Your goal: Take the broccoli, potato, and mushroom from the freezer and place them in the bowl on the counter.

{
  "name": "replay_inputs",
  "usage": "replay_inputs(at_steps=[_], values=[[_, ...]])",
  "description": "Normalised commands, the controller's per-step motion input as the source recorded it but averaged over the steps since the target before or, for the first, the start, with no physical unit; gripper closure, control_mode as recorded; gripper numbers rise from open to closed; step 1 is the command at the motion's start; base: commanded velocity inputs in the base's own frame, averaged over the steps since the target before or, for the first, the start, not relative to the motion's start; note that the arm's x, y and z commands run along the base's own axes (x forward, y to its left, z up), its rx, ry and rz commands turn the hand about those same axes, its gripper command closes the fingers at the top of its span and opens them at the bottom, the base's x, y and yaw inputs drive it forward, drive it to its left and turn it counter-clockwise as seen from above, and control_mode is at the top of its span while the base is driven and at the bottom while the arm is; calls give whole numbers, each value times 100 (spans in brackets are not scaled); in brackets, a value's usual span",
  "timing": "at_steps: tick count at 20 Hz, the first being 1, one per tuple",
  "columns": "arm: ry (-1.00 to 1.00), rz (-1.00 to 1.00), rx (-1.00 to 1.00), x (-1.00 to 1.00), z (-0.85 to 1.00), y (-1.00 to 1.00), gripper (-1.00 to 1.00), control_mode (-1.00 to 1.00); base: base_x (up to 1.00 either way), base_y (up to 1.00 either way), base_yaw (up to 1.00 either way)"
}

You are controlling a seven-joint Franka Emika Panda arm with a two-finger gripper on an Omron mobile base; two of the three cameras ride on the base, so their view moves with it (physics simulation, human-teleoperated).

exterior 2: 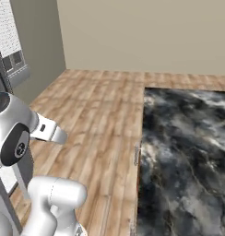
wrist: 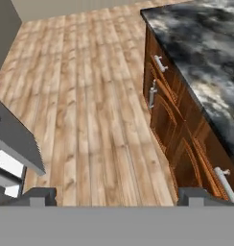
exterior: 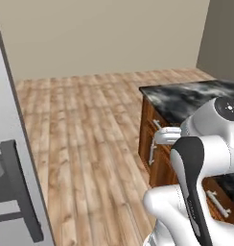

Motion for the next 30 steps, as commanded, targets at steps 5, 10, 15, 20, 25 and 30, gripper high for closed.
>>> replay_inputs(at_steps=[5, 10, 15, 20, 25, 30], values=[[0, 0, 0, 0, 0, 0, -100, 100, 100, -2, 0], [0, 0, 0, 0, 0, 0, -100, 100, 100, 0, 4], [0, 0, 0, 0, 0, 0, -100, 100, 100, 0, 22], [0, 0, 0, 0, 0, 0, -100, 100, 64, 2, 67], [0, 0, 0, 0, 0, 0, -100, 100, 1, 11, 92], [0, 0, 0, 0, 0, 0, -100, 100, 0, 10, 95]])
